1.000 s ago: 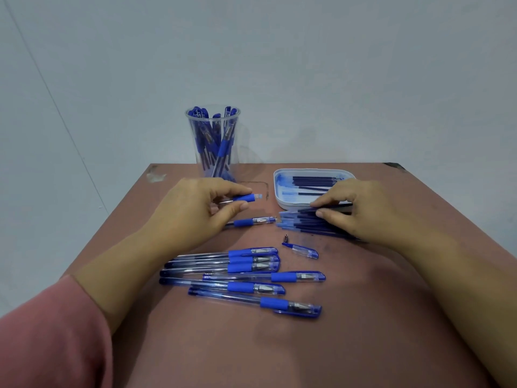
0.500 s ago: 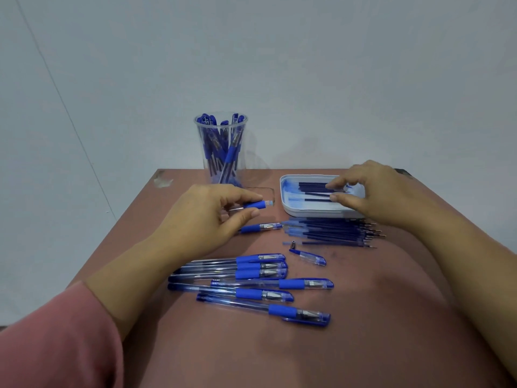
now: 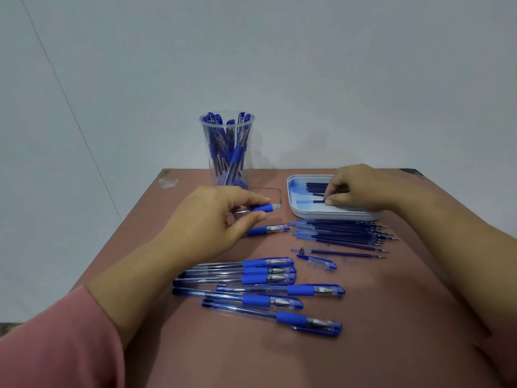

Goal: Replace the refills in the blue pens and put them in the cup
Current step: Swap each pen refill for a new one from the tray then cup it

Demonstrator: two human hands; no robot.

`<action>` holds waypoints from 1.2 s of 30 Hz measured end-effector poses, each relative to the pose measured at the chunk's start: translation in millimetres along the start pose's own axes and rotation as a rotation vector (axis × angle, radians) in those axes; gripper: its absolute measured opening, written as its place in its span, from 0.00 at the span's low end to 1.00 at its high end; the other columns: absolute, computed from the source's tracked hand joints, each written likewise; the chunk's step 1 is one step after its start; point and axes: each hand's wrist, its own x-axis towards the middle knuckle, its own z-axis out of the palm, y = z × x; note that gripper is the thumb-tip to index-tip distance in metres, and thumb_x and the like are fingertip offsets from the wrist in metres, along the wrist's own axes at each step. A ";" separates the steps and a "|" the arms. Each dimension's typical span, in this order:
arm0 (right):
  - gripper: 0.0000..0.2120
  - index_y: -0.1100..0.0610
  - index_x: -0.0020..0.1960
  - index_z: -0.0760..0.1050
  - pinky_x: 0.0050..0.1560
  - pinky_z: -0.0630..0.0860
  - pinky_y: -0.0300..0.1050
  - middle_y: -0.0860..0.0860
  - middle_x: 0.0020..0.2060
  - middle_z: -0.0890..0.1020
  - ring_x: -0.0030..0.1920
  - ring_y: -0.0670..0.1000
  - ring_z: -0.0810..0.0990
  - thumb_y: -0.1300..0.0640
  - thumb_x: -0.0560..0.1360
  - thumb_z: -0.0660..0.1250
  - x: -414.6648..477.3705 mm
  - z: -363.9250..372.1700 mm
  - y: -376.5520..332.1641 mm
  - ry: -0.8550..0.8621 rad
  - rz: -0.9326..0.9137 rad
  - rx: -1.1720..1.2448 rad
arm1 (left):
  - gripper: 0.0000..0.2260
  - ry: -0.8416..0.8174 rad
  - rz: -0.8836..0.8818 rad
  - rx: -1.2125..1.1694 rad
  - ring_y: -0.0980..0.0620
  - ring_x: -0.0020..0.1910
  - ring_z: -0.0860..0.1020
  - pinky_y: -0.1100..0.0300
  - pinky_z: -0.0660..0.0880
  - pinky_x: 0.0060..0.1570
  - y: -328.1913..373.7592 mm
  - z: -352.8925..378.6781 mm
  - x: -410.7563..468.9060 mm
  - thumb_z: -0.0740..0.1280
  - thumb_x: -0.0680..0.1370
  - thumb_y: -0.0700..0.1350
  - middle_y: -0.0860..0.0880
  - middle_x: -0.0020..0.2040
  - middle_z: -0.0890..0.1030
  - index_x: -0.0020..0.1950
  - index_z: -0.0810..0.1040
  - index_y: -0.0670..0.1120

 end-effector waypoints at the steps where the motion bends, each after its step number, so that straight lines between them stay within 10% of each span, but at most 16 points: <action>1: 0.03 0.46 0.42 0.79 0.45 0.73 0.39 0.41 0.41 0.80 0.43 0.42 0.77 0.53 0.74 0.71 0.0 0.5 0.2 0.006 -0.006 0.001 | 0.12 0.000 0.000 0.001 0.59 0.37 0.78 0.69 0.70 0.36 0.5 -0.4 0.1 0.69 0.76 0.54 0.71 0.40 0.74 0.59 0.82 0.58; 12: 0.06 0.48 0.48 0.81 0.43 0.66 0.21 0.39 0.41 0.81 0.44 0.33 0.75 0.58 0.73 0.71 -71.5 -21.9 -51.4 0.313 -0.124 0.259 | 0.12 0.029 0.016 -0.010 0.62 0.40 0.78 0.68 0.73 0.40 3.8 -3.4 -0.7 0.70 0.76 0.52 0.72 0.42 0.74 0.59 0.82 0.57; 36: 0.13 0.47 0.50 0.81 0.47 0.74 0.31 0.44 0.41 0.82 0.43 0.44 0.80 0.63 0.72 0.73 -85.4 16.5 -53.7 0.416 -0.360 0.385 | 0.11 0.059 -0.021 -0.186 0.69 0.42 0.77 0.78 0.68 0.40 10.4 -0.2 -2.7 0.72 0.75 0.49 0.69 0.44 0.79 0.57 0.83 0.53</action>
